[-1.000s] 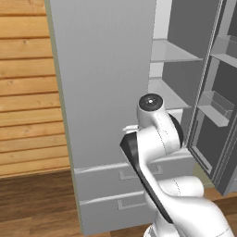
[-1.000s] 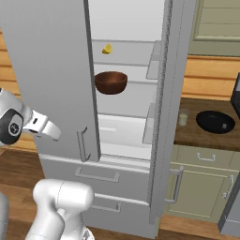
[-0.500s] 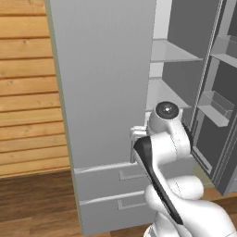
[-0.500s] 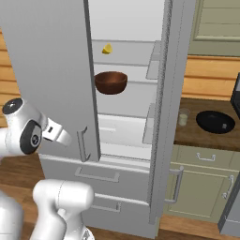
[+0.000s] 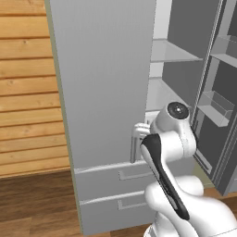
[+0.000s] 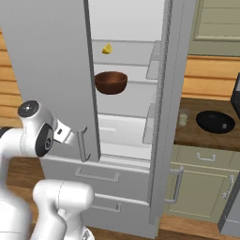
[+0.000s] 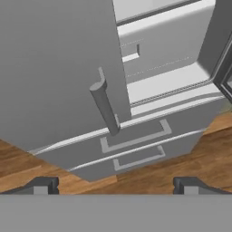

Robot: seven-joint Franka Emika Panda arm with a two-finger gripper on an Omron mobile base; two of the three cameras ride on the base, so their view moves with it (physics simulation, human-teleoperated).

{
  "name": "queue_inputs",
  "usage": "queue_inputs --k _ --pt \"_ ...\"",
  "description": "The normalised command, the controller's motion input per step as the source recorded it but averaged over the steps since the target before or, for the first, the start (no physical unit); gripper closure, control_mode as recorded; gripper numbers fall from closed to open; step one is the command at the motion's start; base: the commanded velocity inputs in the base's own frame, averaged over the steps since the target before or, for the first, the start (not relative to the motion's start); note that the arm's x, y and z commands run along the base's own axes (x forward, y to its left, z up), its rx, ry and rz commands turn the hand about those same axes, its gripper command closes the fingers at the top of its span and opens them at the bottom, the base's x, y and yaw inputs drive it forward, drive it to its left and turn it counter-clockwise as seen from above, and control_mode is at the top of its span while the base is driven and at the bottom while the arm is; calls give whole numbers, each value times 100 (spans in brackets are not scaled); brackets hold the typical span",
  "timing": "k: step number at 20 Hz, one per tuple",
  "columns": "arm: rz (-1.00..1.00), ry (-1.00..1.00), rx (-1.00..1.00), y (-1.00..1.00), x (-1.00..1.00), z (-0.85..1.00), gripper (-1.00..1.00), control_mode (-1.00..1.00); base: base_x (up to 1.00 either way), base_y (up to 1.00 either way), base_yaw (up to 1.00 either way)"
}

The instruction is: Grab a lemon wedge from the fridge and one ice cube from the ice bowl, and put them in the glass of lemonade.

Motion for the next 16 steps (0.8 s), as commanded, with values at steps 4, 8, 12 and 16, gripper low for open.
queue_inputs --k 4,8,12,16 --pt "6 1 -3 13 41 -17 -100 -100 0 0 0" --pt "9 0 -3 0 31 -27 -100 -100 0 0 0" --pt "15 -9 -7 -7 2 -36 -100 -100 0 0 0" --pt "14 -8 -6 -6 3 -33 -100 -100 0 0 0"
